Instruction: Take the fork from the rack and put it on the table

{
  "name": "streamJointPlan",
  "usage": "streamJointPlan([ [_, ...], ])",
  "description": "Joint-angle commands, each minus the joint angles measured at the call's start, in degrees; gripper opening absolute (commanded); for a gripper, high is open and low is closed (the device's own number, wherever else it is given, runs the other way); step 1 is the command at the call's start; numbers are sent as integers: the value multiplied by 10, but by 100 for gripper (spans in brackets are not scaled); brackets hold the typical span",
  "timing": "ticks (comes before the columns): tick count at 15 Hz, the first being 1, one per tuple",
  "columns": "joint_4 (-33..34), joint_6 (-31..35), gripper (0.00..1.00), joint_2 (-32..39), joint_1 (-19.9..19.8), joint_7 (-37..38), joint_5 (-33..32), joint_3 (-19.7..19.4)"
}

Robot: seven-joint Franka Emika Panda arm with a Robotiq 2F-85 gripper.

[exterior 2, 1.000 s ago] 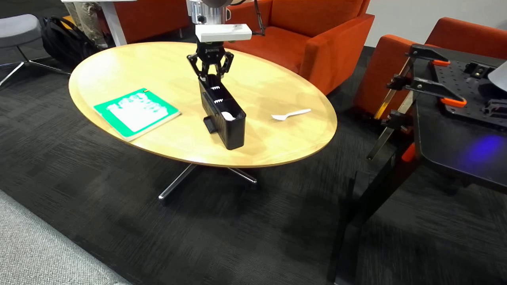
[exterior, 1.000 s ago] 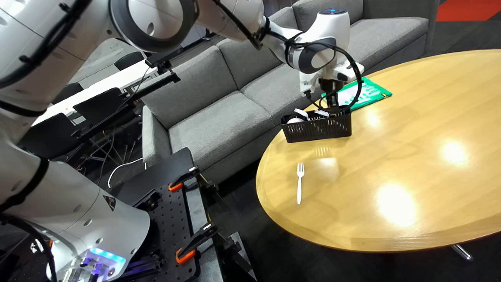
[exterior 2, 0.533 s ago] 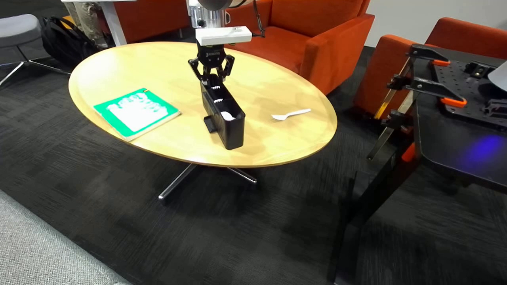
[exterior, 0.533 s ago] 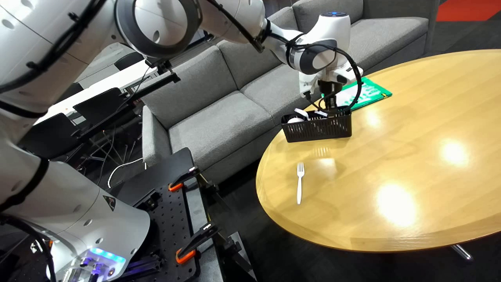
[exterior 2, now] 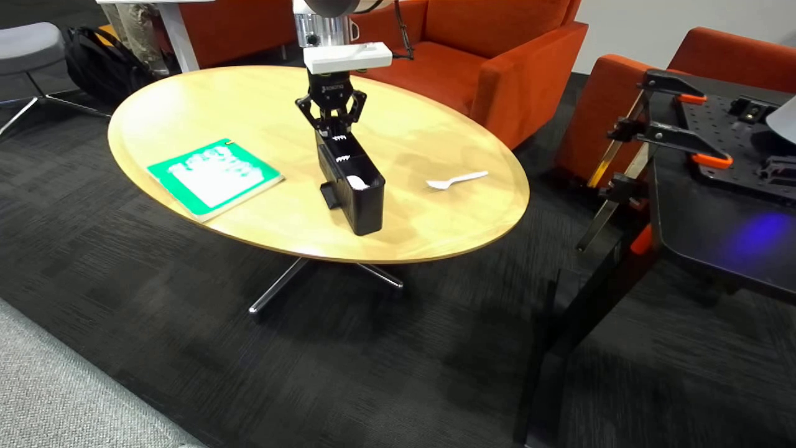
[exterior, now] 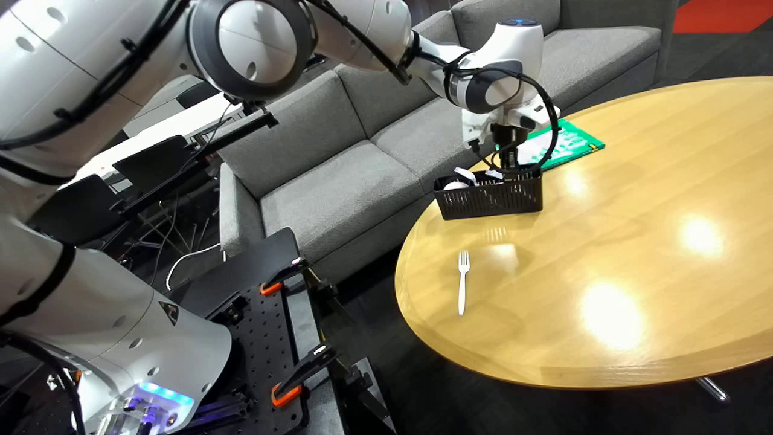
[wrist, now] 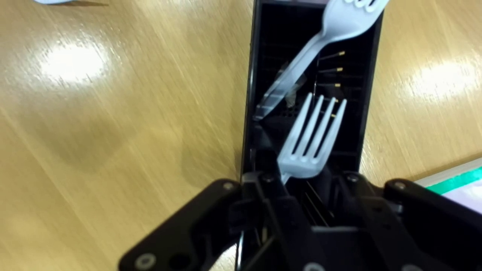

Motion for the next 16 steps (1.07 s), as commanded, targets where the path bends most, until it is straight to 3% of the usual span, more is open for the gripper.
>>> streamJointPlan([
  [1,39,-33,7,15,0,33,-18,-3],
  [8,18,-38,7,-30,4,45,-23,-19],
  [16,-35,-63,7,-136,8,32,-21,-39],
])
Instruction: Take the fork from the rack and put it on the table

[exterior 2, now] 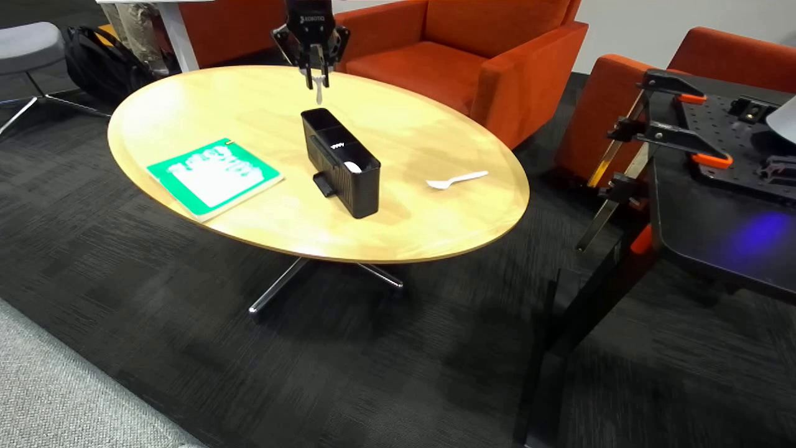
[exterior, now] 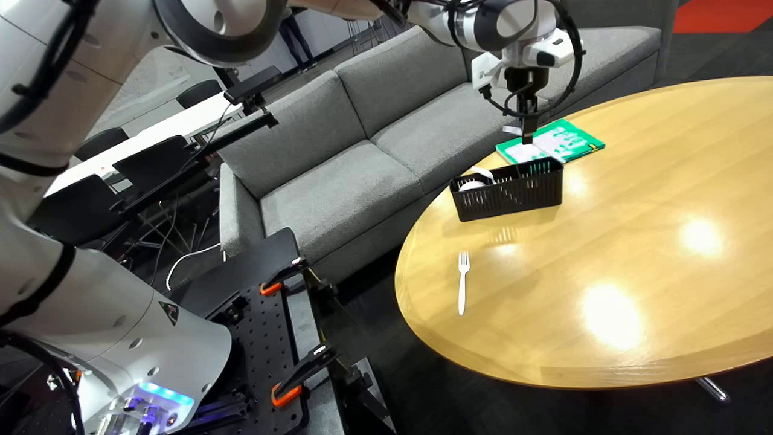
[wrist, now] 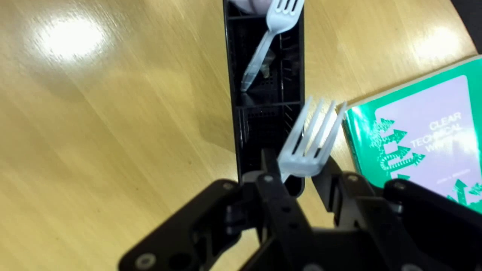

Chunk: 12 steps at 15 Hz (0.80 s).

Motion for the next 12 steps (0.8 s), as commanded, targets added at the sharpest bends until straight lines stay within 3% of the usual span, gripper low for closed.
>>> streamJointPlan([
  [1,-73,-5,7,-85,8,2,-6,-10],
  [2,-89,-2,7,-103,3,13,-25,-2],
  [8,-230,52,7,-185,16,106,-71,-37],
  [12,-340,176,7,-192,27,224,-86,-66],
])
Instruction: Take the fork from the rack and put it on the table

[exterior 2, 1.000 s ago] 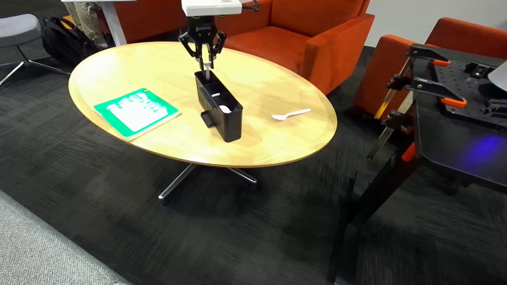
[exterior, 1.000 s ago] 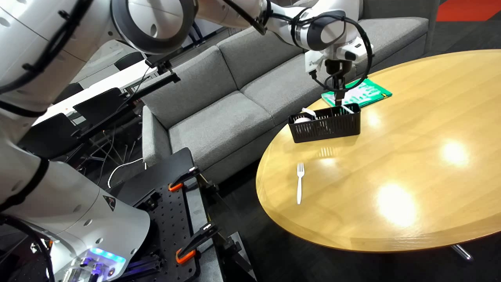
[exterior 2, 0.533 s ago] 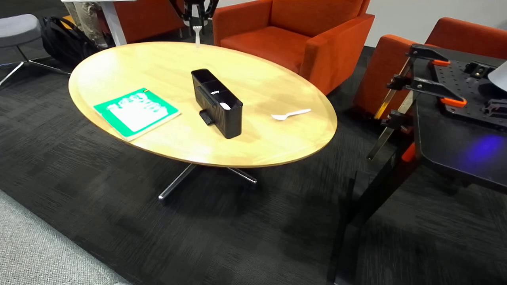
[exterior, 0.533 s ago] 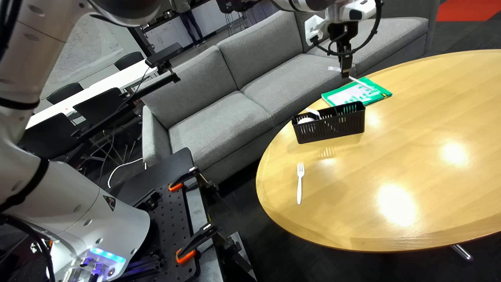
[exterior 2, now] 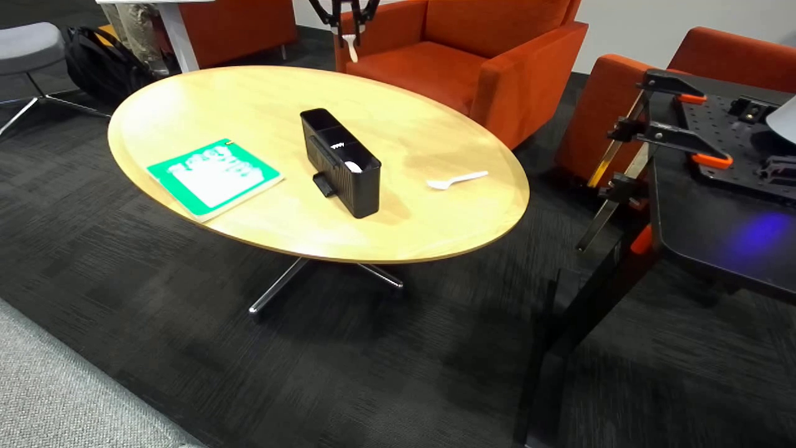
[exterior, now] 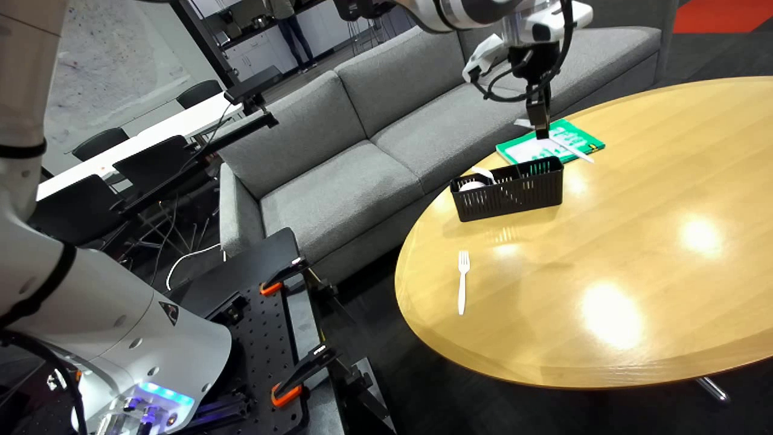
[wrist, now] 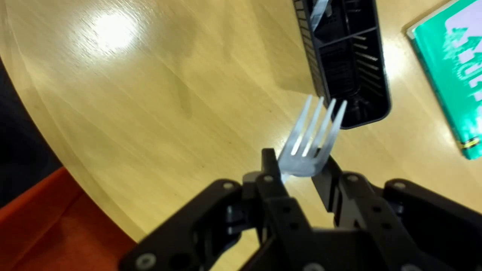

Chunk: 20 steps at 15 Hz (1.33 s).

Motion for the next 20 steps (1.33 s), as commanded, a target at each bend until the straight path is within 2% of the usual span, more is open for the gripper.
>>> streamJointPlan([
  [1,-140,127,7,-31,25,111,-18,-34],
  [6,-304,284,7,-28,73,248,-8,-87],
  [10,-438,372,7,-33,108,308,13,-99],
  [14,-489,413,7,-8,130,331,53,-87],
  [20,-505,445,7,13,158,346,99,-87],
])
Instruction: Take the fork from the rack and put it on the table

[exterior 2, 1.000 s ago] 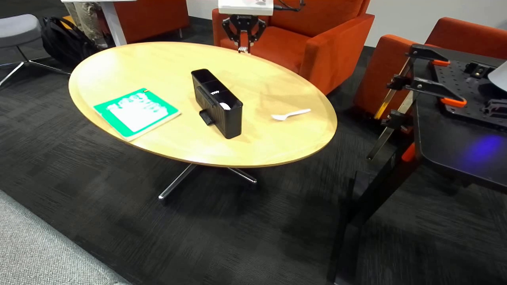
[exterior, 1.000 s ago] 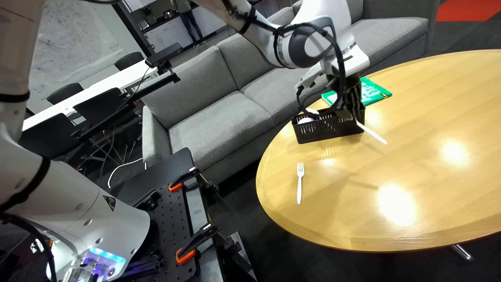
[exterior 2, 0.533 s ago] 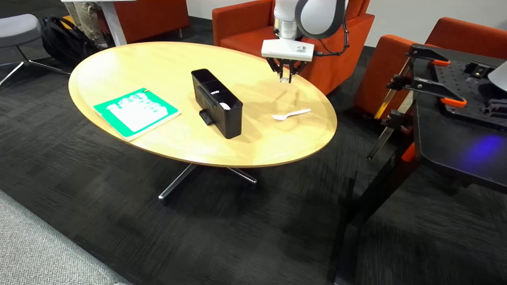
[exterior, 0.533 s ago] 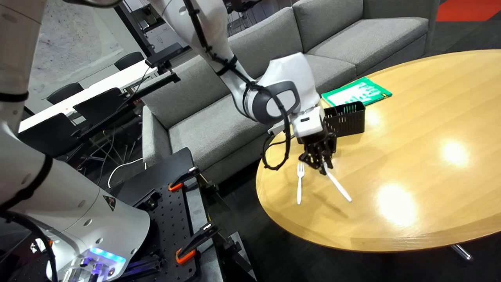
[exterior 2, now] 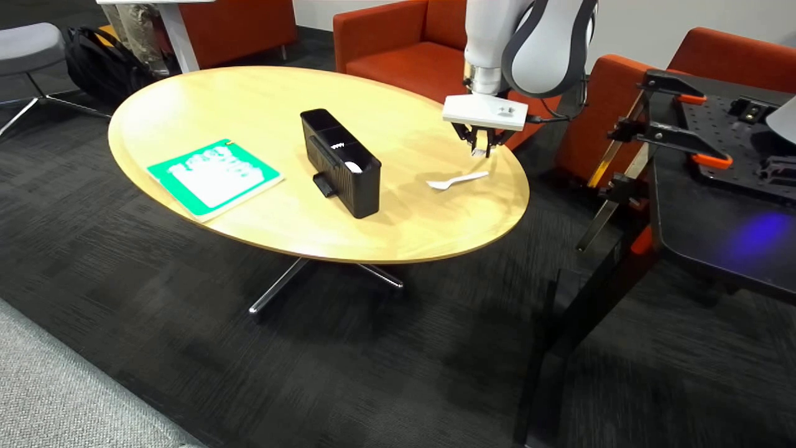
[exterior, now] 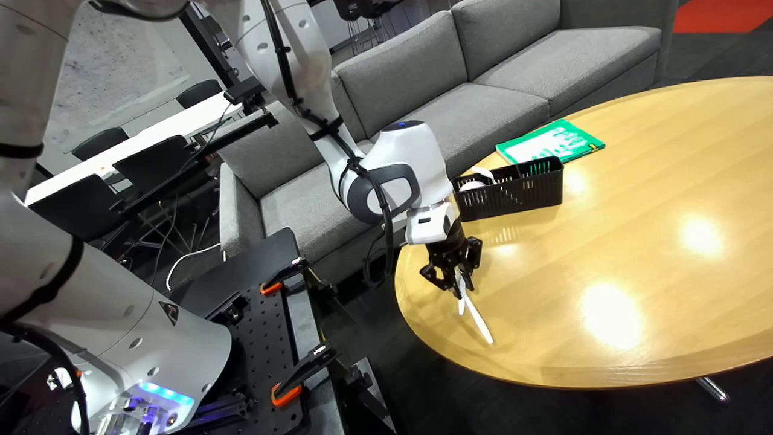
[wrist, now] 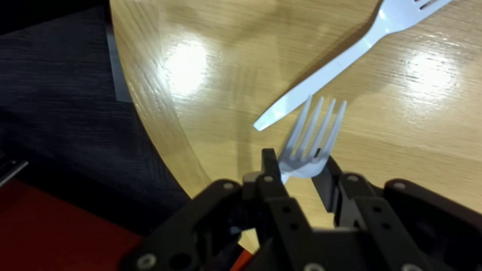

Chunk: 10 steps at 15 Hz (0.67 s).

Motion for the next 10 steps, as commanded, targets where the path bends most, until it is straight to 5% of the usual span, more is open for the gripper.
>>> streamJointPlan([
  [1,-10,34,7,6,20,16,23,-7],
  [7,10,52,7,21,17,9,45,-6],
  [8,12,52,19,21,17,8,47,-6],
  [9,14,52,54,21,18,6,49,-7],
  [10,14,52,56,20,21,7,50,-9],
])
